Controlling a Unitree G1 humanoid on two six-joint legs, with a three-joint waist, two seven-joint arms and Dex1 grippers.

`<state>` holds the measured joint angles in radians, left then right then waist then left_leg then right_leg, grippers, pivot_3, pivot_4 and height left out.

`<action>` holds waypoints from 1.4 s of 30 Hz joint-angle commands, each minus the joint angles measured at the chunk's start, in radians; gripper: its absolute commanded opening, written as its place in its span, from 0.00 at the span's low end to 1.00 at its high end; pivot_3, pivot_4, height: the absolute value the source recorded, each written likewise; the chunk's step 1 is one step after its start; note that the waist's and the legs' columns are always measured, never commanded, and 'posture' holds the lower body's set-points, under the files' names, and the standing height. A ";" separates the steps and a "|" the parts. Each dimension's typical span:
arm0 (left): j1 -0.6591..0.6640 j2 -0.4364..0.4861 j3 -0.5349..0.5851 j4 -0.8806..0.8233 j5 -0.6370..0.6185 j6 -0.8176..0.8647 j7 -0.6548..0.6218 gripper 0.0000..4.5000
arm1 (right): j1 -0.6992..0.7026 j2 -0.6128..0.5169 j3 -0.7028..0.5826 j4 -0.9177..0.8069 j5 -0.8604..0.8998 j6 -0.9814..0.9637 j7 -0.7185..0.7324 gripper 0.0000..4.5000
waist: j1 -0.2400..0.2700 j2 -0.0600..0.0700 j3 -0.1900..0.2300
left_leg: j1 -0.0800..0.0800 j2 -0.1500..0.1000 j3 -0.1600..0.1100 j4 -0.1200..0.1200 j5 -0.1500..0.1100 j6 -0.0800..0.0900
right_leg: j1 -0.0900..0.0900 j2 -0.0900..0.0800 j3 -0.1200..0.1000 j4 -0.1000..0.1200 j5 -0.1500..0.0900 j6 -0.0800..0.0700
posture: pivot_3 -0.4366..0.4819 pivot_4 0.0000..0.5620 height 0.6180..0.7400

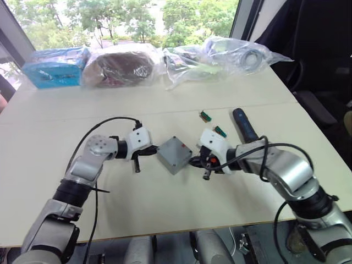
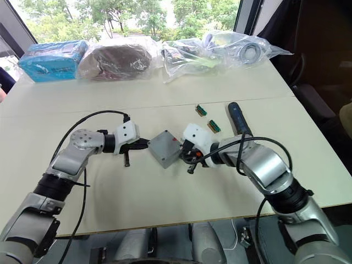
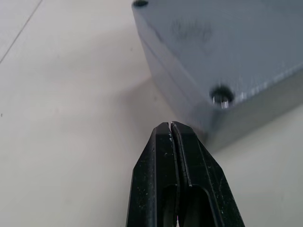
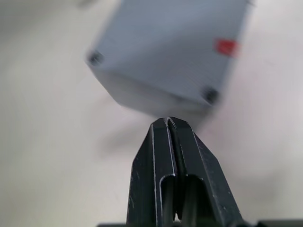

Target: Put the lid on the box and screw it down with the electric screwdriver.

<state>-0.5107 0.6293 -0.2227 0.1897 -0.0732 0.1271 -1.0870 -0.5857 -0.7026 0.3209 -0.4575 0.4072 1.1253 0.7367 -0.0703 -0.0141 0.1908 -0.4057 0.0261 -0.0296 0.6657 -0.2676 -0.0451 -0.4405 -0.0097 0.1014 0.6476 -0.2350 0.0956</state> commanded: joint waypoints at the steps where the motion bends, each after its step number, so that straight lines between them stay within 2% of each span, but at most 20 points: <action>1: 0.057 0.069 0.038 -0.106 -0.037 0.006 -0.056 0.00 | -0.027 -0.001 -0.044 0.085 -0.038 -0.107 0.002 0.00 | -0.001 -0.001 0.000 | 0.000 0.000 0.000 0.000 0.000 0.000 | 0.000 0.000 0.000 0.000 0.000 0.000 | 0.48 0.27 1.00; 3: 0.098 0.097 0.045 -0.173 -0.071 0.034 -0.091 0.00 | -0.037 0.033 -0.053 0.157 -0.059 -0.175 -0.011 0.00 | -0.001 -0.001 0.000 | 0.000 0.001 0.000 0.000 0.000 0.000 | 0.000 0.000 0.000 0.000 0.000 0.000 | 0.48 0.27 1.00; 6: 0.125 0.082 0.040 -0.257 -0.112 0.097 -0.086 0.00 | -0.042 0.118 -0.042 0.237 -0.085 -0.268 -0.035 0.00 | 0.002 -0.002 0.000 | 0.000 0.001 0.000 0.000 0.000 0.000 | 0.000 0.000 0.000 0.000 0.000 0.000 | 0.48 0.27 1.00; 11: 0.113 0.039 0.023 -0.263 -0.088 0.116 -0.038 0.00 | -0.031 0.182 0.009 0.282 -0.118 -0.310 -0.021 0.00 | 0.003 -0.002 0.000 | -0.001 0.000 0.000 0.001 0.000 0.000 | 0.000 0.000 0.000 0.000 0.000 0.000 | 0.48 0.27 1.00; 19: 0.059 0.007 0.014 -0.193 -0.056 0.079 -0.012 0.00 | -0.008 0.204 0.053 0.218 -0.123 -0.254 -0.011 0.00 | 0.001 -0.002 0.000 | 0.000 0.000 0.000 0.000 0.000 0.000 | 0.000 0.000 0.000 0.001 0.000 0.000 | 0.48 0.27 1.00; 32: 0.033 0.009 0.024 -0.142 -0.048 0.041 -0.020 0.00 | 0.012 0.204 0.041 0.143 -0.144 -0.201 -0.037 0.00 | 0.001 -0.002 0.000 | 0.000 0.000 0.000 0.000 0.000 0.000 | 0.000 0.000 0.000 0.001 0.000 0.000 | 0.48 0.27 1.00; 36: 0.064 0.046 0.057 -0.191 -0.076 0.064 -0.036 0.00 | 0.004 0.175 -0.018 0.160 -0.183 -0.287 -0.060 0.00 | 0.002 -0.002 0.000 | 0.000 0.000 0.000 0.000 0.000 0.000 | 0.000 0.000 0.000 0.001 0.000 0.000 | 0.48 0.27 1.00; 41: 0.071 0.085 0.140 -0.294 -0.165 0.158 -0.033 0.00 | -0.048 0.203 -0.152 0.318 -0.233 -0.501 -0.156 0.00 | 0.001 -0.002 0.000 | 0.000 0.000 0.000 0.000 0.000 0.000 | 0.000 0.000 0.000 0.001 0.000 0.000 | 0.48 0.27 1.00; 42: 0.060 0.082 0.157 -0.316 -0.185 0.180 -0.021 0.00 | -0.079 0.213 -0.167 0.380 -0.244 -0.540 -0.172 0.11 | 0.001 -0.002 0.000 | 0.000 0.000 0.000 0.000 0.000 0.000 | 0.000 0.000 0.000 0.001 0.000 0.000 | 0.48 0.27 1.00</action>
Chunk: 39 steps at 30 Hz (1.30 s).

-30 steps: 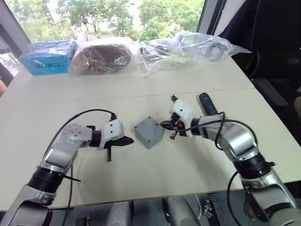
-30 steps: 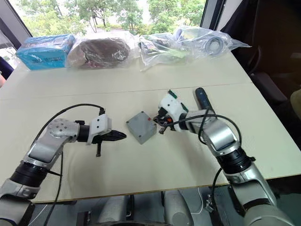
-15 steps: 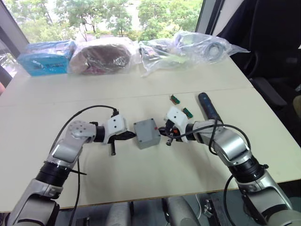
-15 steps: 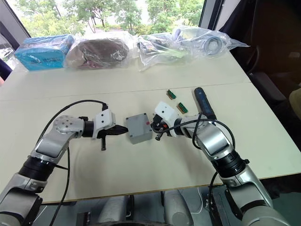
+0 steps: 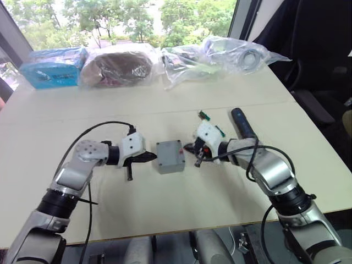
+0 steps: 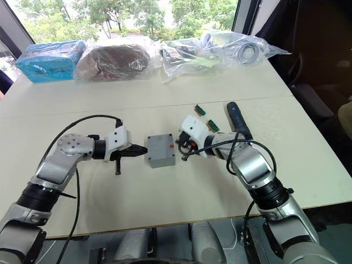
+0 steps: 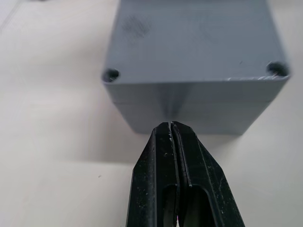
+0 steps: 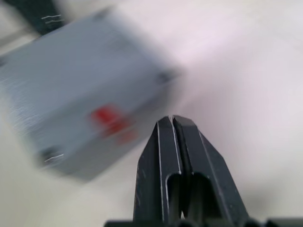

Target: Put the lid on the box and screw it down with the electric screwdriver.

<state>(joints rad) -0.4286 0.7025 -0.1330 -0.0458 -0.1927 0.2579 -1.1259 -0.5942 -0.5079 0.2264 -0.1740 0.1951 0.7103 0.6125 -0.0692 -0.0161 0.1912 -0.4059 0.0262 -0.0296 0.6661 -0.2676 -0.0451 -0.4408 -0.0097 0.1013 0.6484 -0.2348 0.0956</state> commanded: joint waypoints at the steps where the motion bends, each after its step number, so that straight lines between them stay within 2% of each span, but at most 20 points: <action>1: -0.029 0.007 0.077 -0.095 -0.078 0.066 0.027 0.00 | -0.092 0.025 -0.079 0.140 -0.042 -0.151 -0.055 0.15 | 0.000 0.000 0.000 | 0.000 0.000 0.000 0.000 0.000 0.000 | 0.000 0.000 0.000 0.000 0.000 0.000 | 0.48 0.27 1.00; 2: -0.040 0.002 0.088 -0.112 -0.092 0.084 0.038 0.00 | -0.123 0.034 -0.084 0.203 -0.048 -0.177 -0.055 0.27 | 0.000 0.000 0.000 | 0.000 0.000 0.000 0.000 0.000 0.000 | 0.000 0.000 0.000 0.000 0.000 0.000 | 0.48 0.27 1.00; 4: -0.061 -0.007 0.096 -0.137 -0.106 0.106 0.060 0.00 | -0.184 0.058 -0.096 0.340 -0.054 -0.231 -0.052 0.40 | -0.001 0.000 0.000 | 0.001 0.000 0.000 0.000 0.000 0.000 | 0.000 0.000 0.000 0.000 0.000 0.000 | 0.48 0.27 1.00; 8: -0.104 -0.028 0.102 -0.169 -0.120 0.146 0.101 0.00 | -0.294 0.105 -0.106 0.622 -0.083 -0.336 -0.056 0.77 | -0.002 0.000 0.000 | 0.000 0.000 0.000 0.000 0.000 0.000 | 0.000 0.000 0.000 0.000 0.000 0.000 | 0.48 0.27 1.00; 11: -0.122 -0.039 0.107 -0.196 -0.144 0.177 0.122 0.00 | -0.381 0.142 -0.125 0.821 -0.077 -0.377 -0.037 0.96 | -0.004 0.000 0.000 | 0.000 0.000 0.000 0.000 0.000 0.000 | 0.000 0.000 0.000 0.000 0.000 0.000 | 0.48 0.27 1.00; 12: -0.124 -0.039 0.107 -0.204 -0.147 0.184 0.127 0.00 | -0.409 0.152 -0.133 0.886 -0.077 -0.392 -0.038 0.98 | -0.004 0.000 0.000 | 0.000 0.000 0.000 -0.001 0.000 0.000 | 0.000 0.000 0.000 0.000 0.000 0.000 | 0.48 0.27 1.00; 15: -0.124 -0.036 0.107 -0.219 -0.147 0.193 0.141 0.00 | -0.476 0.176 -0.154 1.047 -0.078 -0.437 -0.039 0.98 | -0.005 0.000 0.000 | 0.001 0.000 0.000 -0.001 0.000 0.000 | 0.000 0.000 0.000 0.000 0.000 0.000 | 0.48 0.27 1.00; 21: -0.120 -0.026 0.105 -0.230 -0.154 0.202 0.160 0.00 | -0.555 0.205 -0.178 1.238 -0.097 -0.510 -0.038 0.98 | -0.005 0.000 0.000 | 0.001 0.000 0.000 -0.001 0.000 0.000 | 0.000 0.000 0.000 0.000 0.000 0.000 | 0.48 0.27 1.00; 29: -0.119 -0.017 0.104 -0.234 -0.157 0.207 0.169 0.00 | -0.593 0.221 -0.201 1.342 -0.124 -0.558 -0.049 0.98 | -0.008 0.000 0.000 | 0.001 0.000 0.000 -0.001 0.000 0.000 | 0.000 0.000 0.000 0.000 0.000 0.000 | 0.48 0.27 1.00; 32: -0.121 -0.016 0.103 -0.238 -0.158 0.212 0.173 0.00 | -0.600 0.224 -0.207 1.362 -0.127 -0.568 -0.056 0.85 | -0.008 0.001 0.000 | 0.001 0.000 0.000 -0.001 0.000 0.000 | 0.000 0.000 0.000 0.000 0.000 0.000 | 0.48 0.27 1.00; 36: -0.117 -0.013 0.104 -0.245 -0.160 0.214 0.173 0.00 | -0.604 0.230 -0.220 1.373 -0.136 -0.577 -0.058 0.52 | -0.012 0.001 0.000 | 0.001 0.000 0.000 -0.001 0.000 0.000 | 0.000 0.000 0.000 0.000 0.000 0.000 | 0.48 0.27 1.00; 38: -0.118 -0.011 0.103 -0.246 -0.161 0.216 0.173 0.00 | -0.607 0.234 -0.223 1.380 -0.141 -0.579 -0.062 0.31 | -0.014 0.001 0.000 | 0.001 0.000 0.000 -0.001 0.000 0.000 | 0.000 0.000 0.000 0.000 0.000 0.000 | 0.48 0.27 1.00; 39: -0.119 -0.011 0.102 -0.246 -0.161 0.217 0.173 0.00 | -0.609 0.237 -0.225 1.384 -0.143 -0.580 -0.064 0.25 | -0.016 0.001 0.000 | 0.001 0.000 0.000 -0.001 0.000 0.000 | 0.000 0.000 0.000 0.000 0.000 0.000 | 0.48 0.27 1.00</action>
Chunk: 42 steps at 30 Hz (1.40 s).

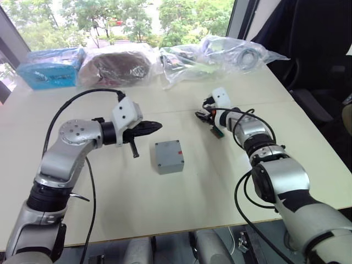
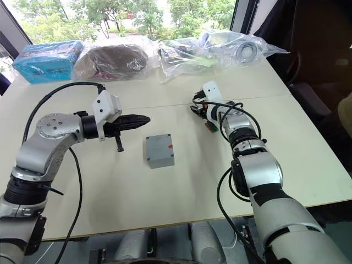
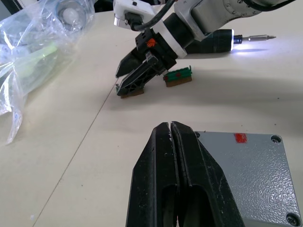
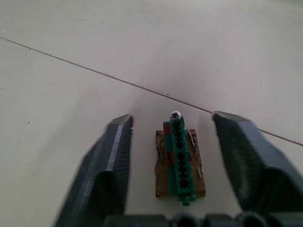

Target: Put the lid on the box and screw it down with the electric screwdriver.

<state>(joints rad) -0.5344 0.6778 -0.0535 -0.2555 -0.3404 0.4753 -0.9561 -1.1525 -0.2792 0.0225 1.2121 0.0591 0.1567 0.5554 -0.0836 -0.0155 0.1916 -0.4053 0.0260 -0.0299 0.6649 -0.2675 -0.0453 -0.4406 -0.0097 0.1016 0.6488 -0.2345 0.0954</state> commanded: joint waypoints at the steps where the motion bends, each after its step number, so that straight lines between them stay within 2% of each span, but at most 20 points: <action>1: -0.014 0.014 0.022 -0.037 -0.014 0.001 0.003 0.00 | -0.052 0.010 -0.022 0.001 -0.008 -0.029 -0.008 0.14 | -0.003 0.000 0.000 | 0.000 0.000 0.000 0.000 0.000 0.000 | 0.000 0.000 0.000 0.000 0.000 0.000 | 0.48 0.27 1.00; 3: -0.013 0.015 0.023 -0.041 -0.015 0.003 0.003 0.00 | -0.054 0.013 -0.026 0.007 -0.009 -0.031 -0.010 0.01 | -0.012 0.000 0.000 | 0.000 0.000 0.000 0.000 0.000 0.000 | 0.000 0.000 0.000 0.000 0.000 0.000 | 0.48 0.27 1.00; 16: -0.010 0.025 0.028 -0.045 -0.021 0.012 0.001 0.00 | -0.062 0.007 -0.022 0.015 -0.045 -0.032 0.017 0.01 | -0.019 0.000 0.000 | 0.000 0.000 0.000 -0.001 0.000 0.000 | 0.000 0.000 0.000 0.000 0.000 0.000 | 0.48 0.27 1.00; 17: -0.010 0.026 0.029 -0.043 -0.021 0.012 0.000 0.00 | -0.065 0.002 -0.021 0.013 -0.048 -0.034 0.027 0.12 | -0.019 0.000 0.000 | 0.000 0.000 0.000 -0.001 0.000 0.000 | 0.000 0.000 0.000 0.000 0.000 0.000 | 0.48 0.27 1.00; 19: -0.009 0.027 0.029 -0.042 -0.021 0.012 0.000 0.00 | -0.070 -0.004 -0.023 0.009 -0.049 -0.035 0.048 0.22 | -0.019 0.000 0.000 | 0.000 0.000 0.000 -0.001 0.000 0.000 | 0.000 0.000 0.000 0.000 0.000 0.000 | 0.48 0.27 1.00; 20: -0.009 0.028 0.029 -0.041 -0.021 0.011 -0.002 0.00 | -0.075 -0.010 -0.016 0.004 -0.054 -0.031 0.071 0.34 | -0.019 0.000 0.000 | 0.000 0.000 0.000 -0.001 0.000 0.000 | 0.000 0.000 0.000 0.000 0.000 0.000 | 0.48 0.27 1.00; 24: -0.014 0.033 0.027 -0.030 -0.018 0.004 -0.009 0.00 | -0.097 -0.032 0.006 0.010 -0.079 -0.016 0.149 0.65 | -0.019 0.000 0.000 | 0.000 0.000 0.000 -0.001 0.000 0.000 | 0.000 0.000 0.000 0.000 0.000 0.000 | 0.48 0.27 1.00; 29: -0.019 0.033 0.023 -0.031 -0.017 0.004 -0.006 0.00 | -0.109 -0.033 -0.007 0.051 -0.083 0.027 0.175 0.65 | -0.020 0.000 0.000 | 0.000 0.000 -0.001 -0.001 0.000 0.000 | 0.000 0.000 0.000 0.000 0.000 0.000 | 0.48 0.27 1.00; 42: 0.000 0.041 0.038 -0.069 -0.024 0.024 0.016 0.00 | -0.103 -0.027 -0.022 0.100 -0.100 0.016 0.112 0.65 | -0.020 0.000 0.000 | 0.000 0.000 -0.001 -0.001 0.000 0.000 | 0.000 0.000 0.000 0.000 0.000 0.000 | 0.48 0.27 1.00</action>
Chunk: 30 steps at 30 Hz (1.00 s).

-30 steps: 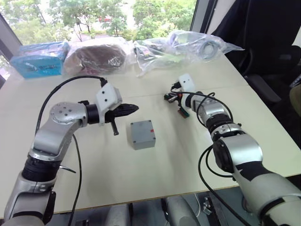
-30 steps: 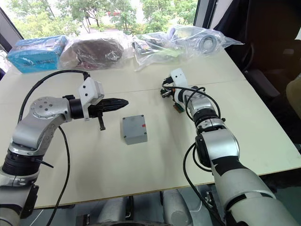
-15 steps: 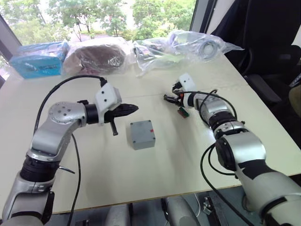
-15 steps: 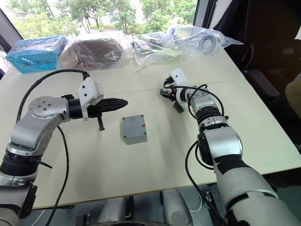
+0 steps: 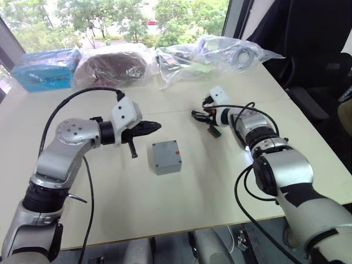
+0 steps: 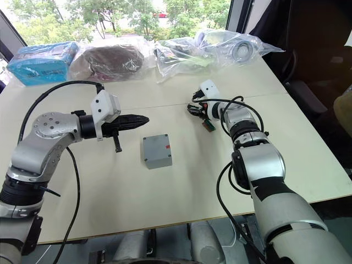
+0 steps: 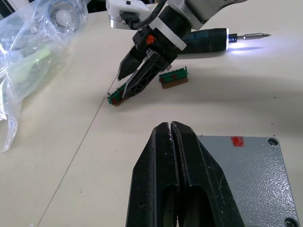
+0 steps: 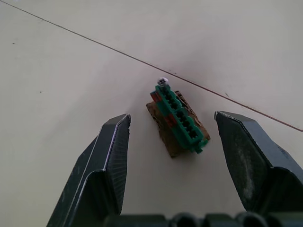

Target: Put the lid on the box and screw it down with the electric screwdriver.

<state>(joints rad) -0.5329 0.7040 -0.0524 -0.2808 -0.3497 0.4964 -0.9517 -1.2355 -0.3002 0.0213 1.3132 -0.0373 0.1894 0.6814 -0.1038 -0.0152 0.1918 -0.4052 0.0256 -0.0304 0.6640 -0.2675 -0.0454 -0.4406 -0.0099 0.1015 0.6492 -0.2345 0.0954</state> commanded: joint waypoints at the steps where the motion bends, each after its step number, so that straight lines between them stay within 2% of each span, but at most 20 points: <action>1: -0.001 0.015 0.037 -0.045 -0.015 0.004 0.014 0.00 | -0.020 -0.006 -0.022 0.001 -0.004 -0.016 -0.016 0.65 | 0.000 0.000 0.000 | 0.000 0.000 0.000 0.000 0.000 0.000 | 0.000 0.000 0.000 0.000 0.000 0.000 | 0.48 0.27 1.00; 13: 0.006 0.017 0.040 -0.055 -0.019 0.007 0.031 0.00 | -0.017 0.007 -0.029 0.011 -0.017 -0.011 -0.033 0.65 | 0.000 0.000 0.000 | 0.000 0.000 0.000 0.000 0.000 0.000 | 0.000 0.000 0.000 0.000 0.000 0.000 | 0.48 0.27 1.00; 30: 0.016 0.022 0.043 -0.065 -0.020 0.009 0.040 0.00 | -0.008 0.027 -0.021 0.006 -0.026 0.036 0.056 0.65 | 0.000 0.000 0.000 | 0.000 0.000 0.000 0.000 0.000 0.000 | 0.000 0.000 0.000 0.000 0.000 0.000 | 0.48 0.27 1.00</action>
<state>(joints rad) -0.5140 0.7168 -0.0266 -0.3156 -0.3608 0.5140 -0.9135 -1.2349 -0.2724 0.0110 1.3364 -0.0640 0.2174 0.7233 -0.1042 -0.0152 0.1918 -0.4051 0.0256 -0.0304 0.6640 -0.2675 -0.0455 -0.4406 -0.0099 0.1016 0.6493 -0.2345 0.0954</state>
